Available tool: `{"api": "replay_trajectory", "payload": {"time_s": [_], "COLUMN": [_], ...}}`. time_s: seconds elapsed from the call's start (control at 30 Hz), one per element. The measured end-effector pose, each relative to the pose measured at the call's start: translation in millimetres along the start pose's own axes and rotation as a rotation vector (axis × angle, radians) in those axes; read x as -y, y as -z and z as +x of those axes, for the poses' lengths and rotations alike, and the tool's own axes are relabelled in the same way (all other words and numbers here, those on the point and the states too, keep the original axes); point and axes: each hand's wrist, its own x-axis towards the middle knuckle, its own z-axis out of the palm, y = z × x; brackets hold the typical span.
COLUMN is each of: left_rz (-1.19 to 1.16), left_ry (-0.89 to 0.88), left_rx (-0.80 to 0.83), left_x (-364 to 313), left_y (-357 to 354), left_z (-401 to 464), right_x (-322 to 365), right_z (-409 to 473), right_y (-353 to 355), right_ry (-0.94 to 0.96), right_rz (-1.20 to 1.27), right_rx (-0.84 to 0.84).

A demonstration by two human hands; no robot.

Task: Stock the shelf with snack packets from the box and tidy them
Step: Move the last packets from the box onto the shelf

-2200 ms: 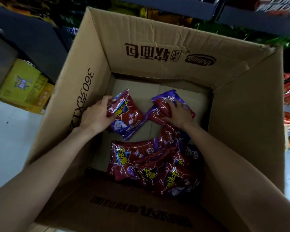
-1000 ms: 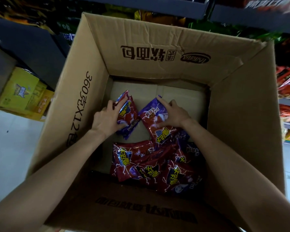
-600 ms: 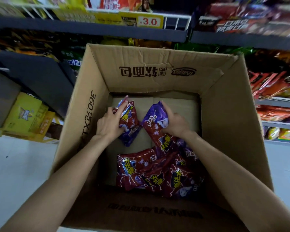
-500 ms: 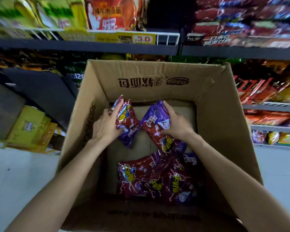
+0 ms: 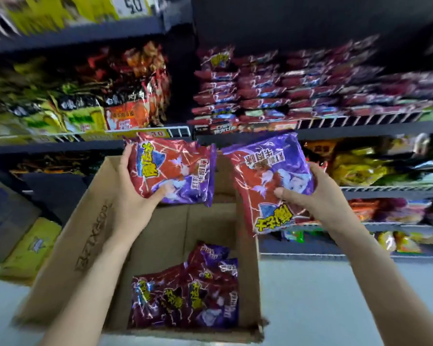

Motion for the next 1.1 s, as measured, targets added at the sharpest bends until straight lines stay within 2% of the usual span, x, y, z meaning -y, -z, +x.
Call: {"api": "replay_trajectory", "payload": {"time_s": [0.17, 0.33, 0.53, 0.73, 0.97, 1.1], "left_rz": [-0.202, -0.283, -0.319, -0.295, -0.209, -0.065], "left_ry": [-0.024, -0.062, -0.101, -0.295, -0.522, -0.639], "left_rx": [0.087, 0.208, 0.186, 0.114, 0.113, 0.095], "left_x": [-64.5, -120.1, -159.4, -204.3, -265.2, -295.1], "left_y": [-89.8, -178.4, -254.7, -330.5, -434.2, -481.9], "left_z": [-48.3, -68.0, -61.1, -8.4, 87.3, 149.9], "right_x": [-36.0, -61.9, -79.0, -77.0, -58.8, -44.2], "right_z": [-35.9, -53.9, -47.7, -3.6, 89.7, 132.7], "right_y": [118.8, 212.7, 288.3, 351.9, 417.6, 442.1], "right_ry": [-0.098, -0.146, -0.176, -0.110, -0.037, 0.052], "right_rz": [0.094, 0.114, 0.142, 0.086, 0.094, 0.132], "right_rx": [-0.066, -0.122, -0.198, -0.266, -0.393, -0.448]}}
